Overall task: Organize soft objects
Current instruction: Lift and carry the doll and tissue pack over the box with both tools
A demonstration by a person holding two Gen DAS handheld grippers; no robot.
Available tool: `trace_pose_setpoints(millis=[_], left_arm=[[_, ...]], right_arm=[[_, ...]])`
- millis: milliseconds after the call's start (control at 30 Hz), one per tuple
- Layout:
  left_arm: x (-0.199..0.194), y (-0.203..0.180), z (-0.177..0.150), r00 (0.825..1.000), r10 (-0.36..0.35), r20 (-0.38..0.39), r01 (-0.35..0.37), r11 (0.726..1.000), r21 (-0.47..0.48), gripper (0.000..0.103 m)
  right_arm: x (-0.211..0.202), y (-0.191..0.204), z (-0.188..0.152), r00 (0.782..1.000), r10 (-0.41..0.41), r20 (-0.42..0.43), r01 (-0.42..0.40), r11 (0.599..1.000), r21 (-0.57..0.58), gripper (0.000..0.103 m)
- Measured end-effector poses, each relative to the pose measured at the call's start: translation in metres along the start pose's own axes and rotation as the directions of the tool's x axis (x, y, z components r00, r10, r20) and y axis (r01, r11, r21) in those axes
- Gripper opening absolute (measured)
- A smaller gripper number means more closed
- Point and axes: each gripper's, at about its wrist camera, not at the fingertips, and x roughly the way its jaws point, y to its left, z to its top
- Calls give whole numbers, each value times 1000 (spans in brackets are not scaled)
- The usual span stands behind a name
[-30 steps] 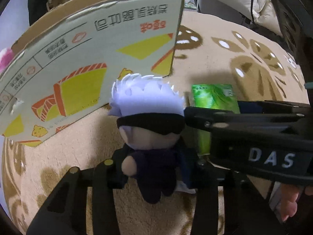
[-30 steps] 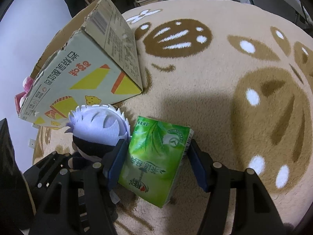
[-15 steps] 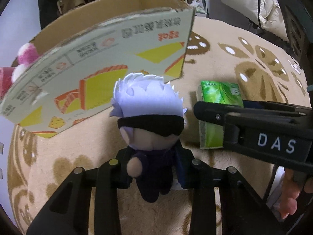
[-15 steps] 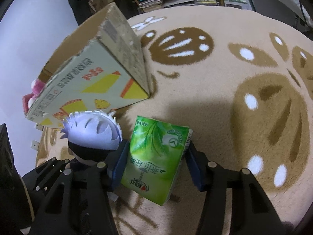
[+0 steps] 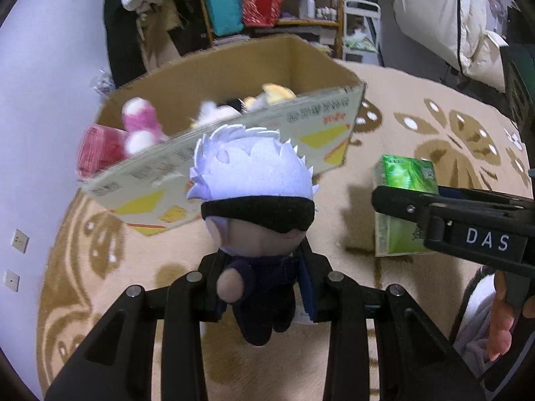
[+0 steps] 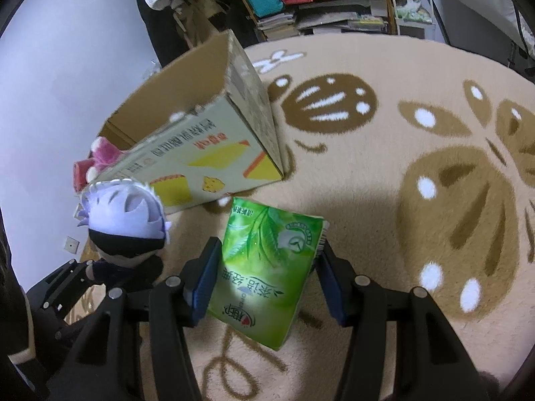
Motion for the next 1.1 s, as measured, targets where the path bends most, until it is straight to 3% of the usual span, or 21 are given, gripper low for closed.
trace_pose_setpoints(millis=[333, 667, 1100], left_arm=[[-40, 18, 10, 987, 109, 116, -107, 994, -24, 33], [-61, 33, 31, 968, 133, 211, -124, 991, -53, 33], [-66, 54, 71, 945, 148, 291, -130, 988, -79, 33]], right_arm=[[-38, 22, 9, 993, 47, 110, -41, 998, -57, 59], [-48, 36, 23, 983, 78, 166, -63, 994, -89, 59], [-44, 65, 71, 969, 96, 228, -49, 978, -201, 59]])
